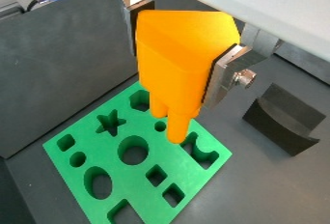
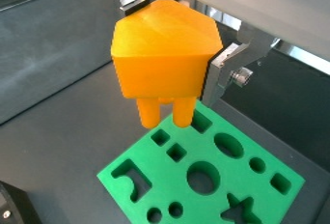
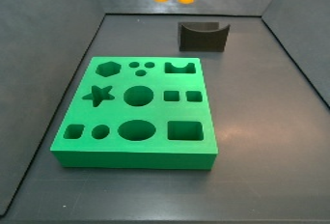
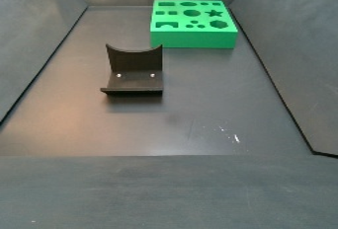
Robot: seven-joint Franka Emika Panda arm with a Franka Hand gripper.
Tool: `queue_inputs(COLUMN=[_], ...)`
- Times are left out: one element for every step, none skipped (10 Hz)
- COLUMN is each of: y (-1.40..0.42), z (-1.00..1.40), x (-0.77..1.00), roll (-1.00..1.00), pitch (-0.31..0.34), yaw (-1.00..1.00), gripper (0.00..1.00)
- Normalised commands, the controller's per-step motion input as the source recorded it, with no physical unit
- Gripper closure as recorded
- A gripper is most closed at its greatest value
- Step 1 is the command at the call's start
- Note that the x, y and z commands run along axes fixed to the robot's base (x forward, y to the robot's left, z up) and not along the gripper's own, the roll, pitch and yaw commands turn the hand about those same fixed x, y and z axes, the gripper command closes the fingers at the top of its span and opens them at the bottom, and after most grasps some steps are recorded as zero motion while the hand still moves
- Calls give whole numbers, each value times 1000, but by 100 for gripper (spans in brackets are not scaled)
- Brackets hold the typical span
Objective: Insert the 3 prong object.
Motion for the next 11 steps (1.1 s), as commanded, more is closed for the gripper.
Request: queue_inputs(y=[389,377,260,237,109,0,0,0,0,20,86], z=[-949,-963,-840,-863,-837,-94,-34,-106,-134,-266,-654], x=[-409,-449,-431,-389,-220,9,43,23,0,0,0], roll=[60,40,0,0,0,0,-14,0,0,3,66], pitch=[-39,-43,-96,-89,-60,-44,-29,0,0,0,-60], yaw=[-637,-651,-809,-863,-986,-1000,-1000,-1000,-1000,-1000,-906], gripper=[100,100,100,100,100,100,100,100,100,100,100])
